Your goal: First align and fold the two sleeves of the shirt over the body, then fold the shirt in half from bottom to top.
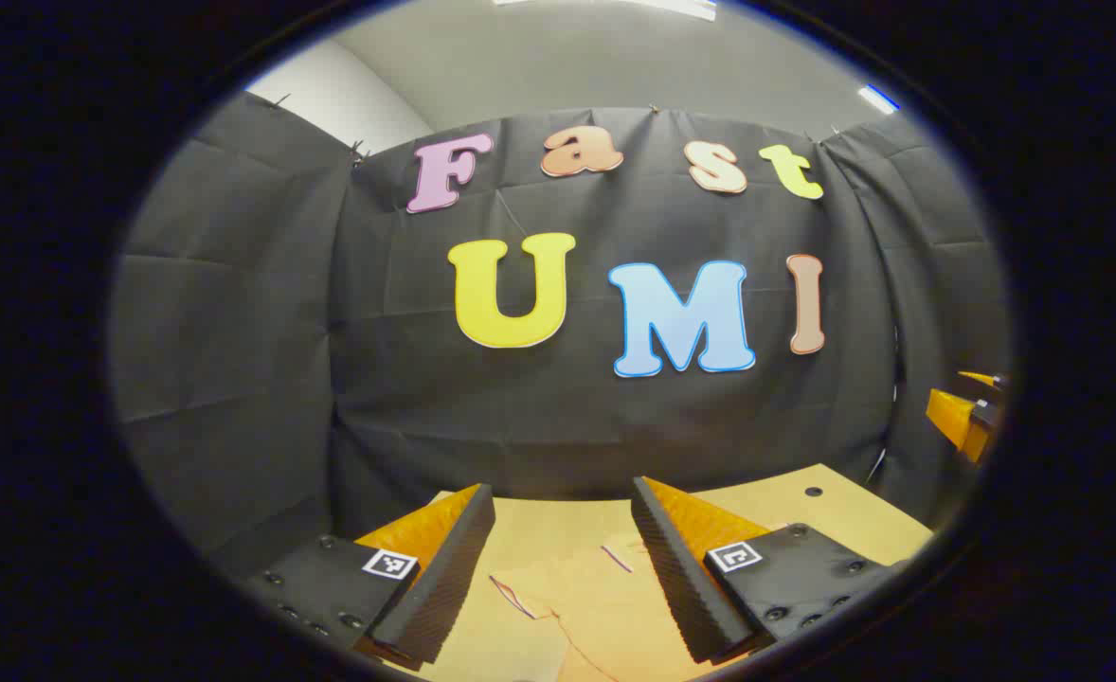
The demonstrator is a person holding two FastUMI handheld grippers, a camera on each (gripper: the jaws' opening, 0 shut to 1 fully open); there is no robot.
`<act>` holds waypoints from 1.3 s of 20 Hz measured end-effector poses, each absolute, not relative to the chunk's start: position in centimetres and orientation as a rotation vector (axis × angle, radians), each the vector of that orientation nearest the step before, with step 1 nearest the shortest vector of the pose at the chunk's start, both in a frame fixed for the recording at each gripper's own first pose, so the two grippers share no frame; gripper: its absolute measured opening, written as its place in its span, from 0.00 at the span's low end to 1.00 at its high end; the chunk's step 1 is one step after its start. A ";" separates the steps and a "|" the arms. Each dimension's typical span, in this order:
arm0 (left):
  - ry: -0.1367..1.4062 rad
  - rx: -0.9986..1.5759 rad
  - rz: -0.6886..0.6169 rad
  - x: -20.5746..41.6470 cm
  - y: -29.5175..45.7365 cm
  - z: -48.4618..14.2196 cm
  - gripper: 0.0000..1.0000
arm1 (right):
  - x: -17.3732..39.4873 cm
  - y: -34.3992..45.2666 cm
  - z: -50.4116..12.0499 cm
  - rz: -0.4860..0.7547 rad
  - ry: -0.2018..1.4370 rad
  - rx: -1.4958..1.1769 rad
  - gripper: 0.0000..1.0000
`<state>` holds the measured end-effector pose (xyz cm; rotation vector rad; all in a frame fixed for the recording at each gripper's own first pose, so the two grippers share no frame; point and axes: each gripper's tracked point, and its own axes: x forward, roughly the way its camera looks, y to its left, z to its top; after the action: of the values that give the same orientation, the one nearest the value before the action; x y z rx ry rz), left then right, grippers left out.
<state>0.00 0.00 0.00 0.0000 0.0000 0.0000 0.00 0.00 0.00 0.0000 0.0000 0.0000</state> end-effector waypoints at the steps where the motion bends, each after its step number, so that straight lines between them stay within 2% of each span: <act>1: 0.005 0.001 -0.003 0.2 0.0 -0.2 0.95 | 0.1 -0.1 -0.2 0.001 0.005 0.001 0.95; 7: 0.011 0.005 -0.005 0.8 0.1 -0.6 0.95 | 0.9 -0.2 -1.3 0.018 0.041 0.006 0.95; 8: 0.014 0.005 -0.002 0.9 0.2 -0.7 0.99 | 1.0 -0.2 -1.1 0.022 0.041 0.007 0.95; 9: 0.017 0.004 0.000 1.0 0.3 -0.7 0.96 | 1.1 -0.2 -1.1 0.027 0.041 0.007 0.95; 10: 0.019 0.003 0.003 1.0 0.4 -0.8 0.99 | 1.2 -0.3 -1.2 0.027 0.041 0.006 0.95; 26: 0.024 0.010 0.034 1.8 1.1 -1.1 0.99 | 5.1 -0.3 -4.7 0.057 0.137 0.024 0.96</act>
<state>1.80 1.06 -1.11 0.0101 0.0235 0.0344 5.11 -0.31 -4.75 0.0238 0.1372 0.0566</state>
